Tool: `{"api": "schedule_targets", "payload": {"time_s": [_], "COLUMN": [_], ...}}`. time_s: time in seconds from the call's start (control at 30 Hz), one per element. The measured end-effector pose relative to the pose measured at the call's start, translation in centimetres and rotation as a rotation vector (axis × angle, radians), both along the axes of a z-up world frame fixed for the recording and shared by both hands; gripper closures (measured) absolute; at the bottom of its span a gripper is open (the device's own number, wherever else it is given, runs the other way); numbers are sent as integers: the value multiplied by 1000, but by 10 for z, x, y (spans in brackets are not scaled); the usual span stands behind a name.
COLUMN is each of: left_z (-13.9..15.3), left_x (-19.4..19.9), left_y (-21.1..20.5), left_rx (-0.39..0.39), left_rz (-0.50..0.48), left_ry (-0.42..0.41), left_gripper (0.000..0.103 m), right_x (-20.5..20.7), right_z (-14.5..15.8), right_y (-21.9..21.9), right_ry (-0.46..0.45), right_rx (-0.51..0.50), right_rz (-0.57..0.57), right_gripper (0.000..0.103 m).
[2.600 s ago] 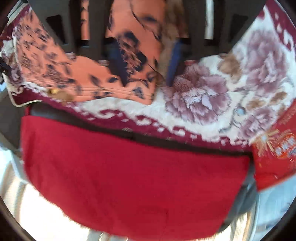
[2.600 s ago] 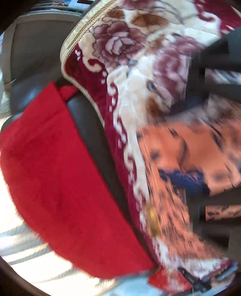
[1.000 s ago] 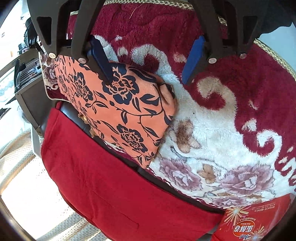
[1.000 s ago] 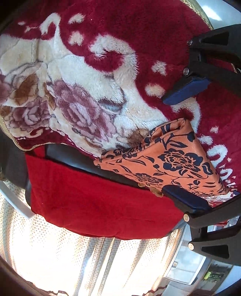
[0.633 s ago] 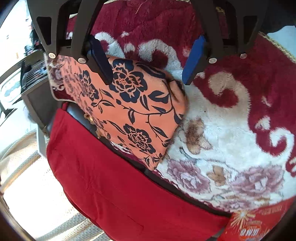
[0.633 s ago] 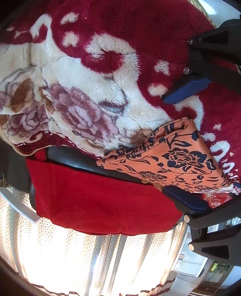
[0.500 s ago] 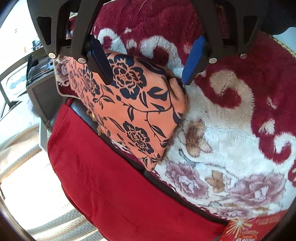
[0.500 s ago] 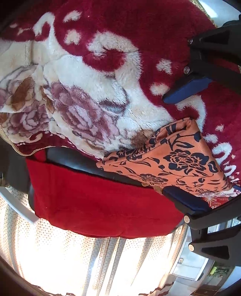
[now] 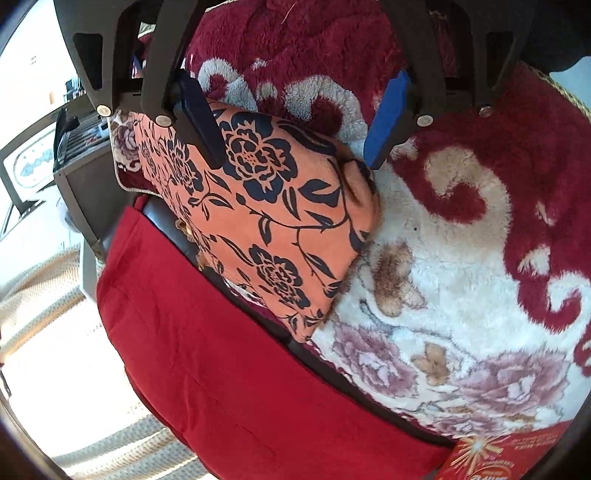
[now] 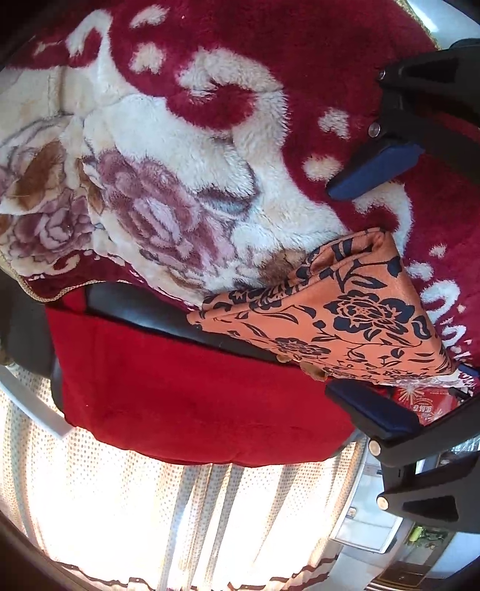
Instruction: Fold small clothes
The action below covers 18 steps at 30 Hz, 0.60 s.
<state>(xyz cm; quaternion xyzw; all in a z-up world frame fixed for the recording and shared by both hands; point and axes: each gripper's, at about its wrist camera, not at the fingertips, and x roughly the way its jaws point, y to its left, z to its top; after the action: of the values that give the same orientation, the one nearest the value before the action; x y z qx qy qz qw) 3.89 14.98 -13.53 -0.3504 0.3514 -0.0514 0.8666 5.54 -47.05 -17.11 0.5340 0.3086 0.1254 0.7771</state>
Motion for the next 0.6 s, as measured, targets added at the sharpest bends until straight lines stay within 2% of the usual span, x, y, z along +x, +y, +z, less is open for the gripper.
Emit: {"api": "schedule_targets", "payload": {"time_s": [0.17, 0.23, 0.3, 0.53, 0.6], "left_z": [-3, -3, -3, 1, 3], "left_x": [2, 5, 8, 8, 6], "left_y": [5, 0, -7, -43, -51], "left_rx": [-40, -19, 27, 296, 336], "left_rz": [-2, -9, -15, -61, -85], "left_ry": [2, 5, 11, 13, -2], "left_gripper": [25, 25, 25, 25, 25], "right_x": [-5, -8, -10, -14, -14], "right_z": [-1, -1, -3, -15, -17], "right_y": [0, -3, -9, -28, -32], "right_ry": [-7, -21, -34, -88, -95], "right_rx": [14, 28, 57, 188, 200], "right_rz": [-47, -41, -29, -14, -7], "right_gripper": [3, 3, 3, 4, 4]}}
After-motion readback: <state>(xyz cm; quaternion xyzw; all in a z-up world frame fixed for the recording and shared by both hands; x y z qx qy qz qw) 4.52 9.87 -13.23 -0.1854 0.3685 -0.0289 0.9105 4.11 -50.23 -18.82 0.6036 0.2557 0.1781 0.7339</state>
